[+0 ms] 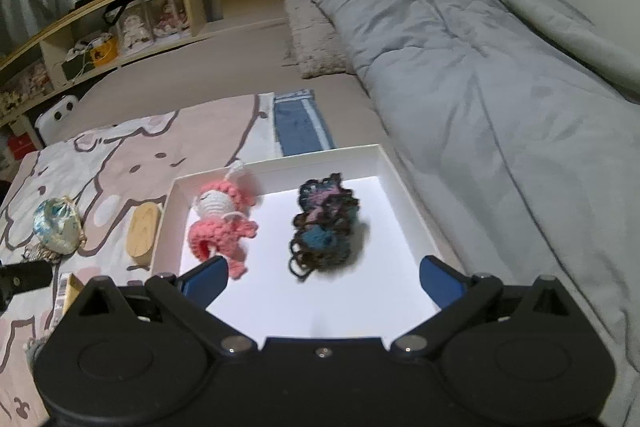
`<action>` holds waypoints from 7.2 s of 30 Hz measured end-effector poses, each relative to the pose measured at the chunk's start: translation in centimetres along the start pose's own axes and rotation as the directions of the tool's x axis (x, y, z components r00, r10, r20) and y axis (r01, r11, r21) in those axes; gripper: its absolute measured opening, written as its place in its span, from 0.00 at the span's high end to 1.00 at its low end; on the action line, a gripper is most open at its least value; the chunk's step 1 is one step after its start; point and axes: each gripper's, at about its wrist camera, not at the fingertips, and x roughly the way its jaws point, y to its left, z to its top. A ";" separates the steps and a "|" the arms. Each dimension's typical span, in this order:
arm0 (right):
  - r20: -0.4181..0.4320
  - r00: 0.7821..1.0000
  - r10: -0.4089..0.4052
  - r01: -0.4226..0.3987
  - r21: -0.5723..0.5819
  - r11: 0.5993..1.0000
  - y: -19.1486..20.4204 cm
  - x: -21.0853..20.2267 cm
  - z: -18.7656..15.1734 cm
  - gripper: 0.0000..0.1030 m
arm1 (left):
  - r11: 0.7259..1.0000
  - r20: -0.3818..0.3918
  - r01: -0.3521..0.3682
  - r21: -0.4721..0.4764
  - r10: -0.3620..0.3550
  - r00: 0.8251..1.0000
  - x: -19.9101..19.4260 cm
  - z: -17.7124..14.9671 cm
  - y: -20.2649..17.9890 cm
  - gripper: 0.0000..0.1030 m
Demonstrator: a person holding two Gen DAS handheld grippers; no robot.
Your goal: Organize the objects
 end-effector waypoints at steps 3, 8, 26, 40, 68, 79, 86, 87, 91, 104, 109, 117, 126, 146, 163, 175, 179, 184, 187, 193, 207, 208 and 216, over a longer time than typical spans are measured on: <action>0.001 1.000 0.023 -0.023 0.002 1.000 0.9 0.0 0.0 0.00 | 0.999 0.003 -0.026 -0.021 0.026 1.000 -0.5 -0.1 1.8 0.01; 0.004 0.997 0.073 -0.072 -0.014 0.997 2.8 0.0 -0.1 0.00 | 0.997 0.013 -0.063 -0.040 0.063 0.998 -1.4 -0.5 4.6 0.01; -0.039 0.967 0.250 -0.253 -0.138 0.958 12.4 0.6 -1.7 0.00 | 0.981 -0.004 -0.163 -0.107 0.163 0.987 -2.9 -3.8 11.4 0.01; -0.084 0.904 0.419 -0.426 -0.108 0.898 17.2 3.0 -3.3 0.13 | 0.993 -0.046 -0.082 -0.088 0.078 0.996 -2.4 -6.5 12.8 0.01; -0.175 0.900 0.400 -0.428 -0.183 0.885 20.1 8.2 -5.2 0.31 | 0.998 -0.149 0.025 0.052 -0.017 0.989 1.5 -8.2 9.3 0.12; -0.239 0.894 0.379 -0.424 -0.183 0.887 20.9 10.7 -7.3 0.28 | 0.999 -0.223 0.026 0.020 -0.021 0.974 4.3 -8.4 9.0 0.20; -0.232 0.903 0.361 -0.407 -0.198 0.892 20.7 10.8 -7.5 0.46 | 1.000 -0.243 0.018 0.017 -0.013 0.970 5.5 -8.6 9.0 0.42; -0.233 0.901 0.365 -0.411 -0.194 0.891 20.6 10.8 -7.5 0.47 | 1.000 -0.246 0.022 0.004 -0.020 0.969 5.6 -8.7 9.2 0.43; -0.243 0.898 0.367 -0.417 -0.202 0.886 20.5 10.6 -7.5 0.48 | 1.000 -0.252 0.020 -0.003 -0.020 0.968 5.3 -8.9 9.3 0.44; -0.108 0.901 0.421 -0.433 -0.147 0.889 18.5 5.5 -4.3 0.49 | 0.991 -0.142 -0.030 -0.134 0.011 0.990 1.5 -7.0 12.0 0.45; -0.011 0.897 0.443 -0.441 -0.124 0.889 16.0 1.9 -2.3 0.49 | 0.982 -0.068 -0.031 -0.185 0.019 0.998 -0.8 -5.6 12.5 0.45; 0.101 0.909 0.405 -0.393 -0.117 0.912 11.7 -2.0 -0.1 0.49 | 0.987 0.027 -0.004 -0.162 0.009 1.000 -3.5 -3.0 10.7 0.45; 0.154 0.923 0.354 -0.349 -0.058 0.935 7.1 -2.7 1.3 0.49 | 0.993 0.087 0.051 -0.103 -0.042 0.995 -4.8 -0.2 6.4 0.45; -0.023 0.908 0.419 -0.404 0.223 0.887 -0.5 6.2 1.0 0.49 | 0.952 -0.041 0.285 0.110 -0.282 0.959 -0.4 -2.1 -7.2 0.45; -0.144 0.924 0.353 -0.295 0.317 0.901 -1.8 15.0 -0.6 0.49 | 0.936 -0.200 0.325 0.134 -0.296 0.934 8.4 -3.5 -9.0 0.45; 0.008 0.982 0.189 -0.189 0.075 0.979 -0.5 14.2 0.5 0.32 | 0.940 -0.231 0.308 0.147 -0.270 0.935 11.5 -1.8 -8.7 0.43; -0.020 0.983 0.180 -0.178 0.076 0.981 -1.0 13.6 1.0 0.27 | 0.943 -0.246 0.309 0.119 -0.274 0.930 11.9 -1.5 -8.4 0.38; -0.057 0.983 0.174 -0.168 0.091 0.981 -1.6 12.6 1.5 0.27 | 0.943 -0.232 0.295 0.151 -0.256 0.938 11.0 -1.5 -8.8 0.34; -0.055 0.982 0.178 -0.172 0.105 0.979 -1.8 12.0 1.7 0.27 | 0.945 -0.226 0.285 0.162 -0.245 0.943 10.4 -1.4 -8.9 0.34; -0.047 0.981 0.189 -0.183 0.112 0.977 -1.9 10.8 1.9 0.27 | 0.948 -0.210 0.275 0.160 -0.239 0.948 9.0 -1.0 -8.5 0.34; -0.002 0.992 0.129 -0.129 0.049 0.990 -1.1 5.0 1.9 0.23 | 0.960 -0.149 0.236 0.151 -0.214 0.966 4.7 -0.4 -6.6 0.34; 0.003 0.992 0.128 -0.128 0.046 0.991 -1.1 4.4 1.9 0.22 | 0.962 -0.143 0.232 0.146 -0.212 0.967 4.4 -0.3 -6.4 0.34; 0.011 0.998 0.063 -0.063 0.007 0.998 -0.8 0.6 0.7 0.18 | 0.974 -0.083 0.191 0.120 -0.182 0.980 1.9 -0.2 -4.2 0.15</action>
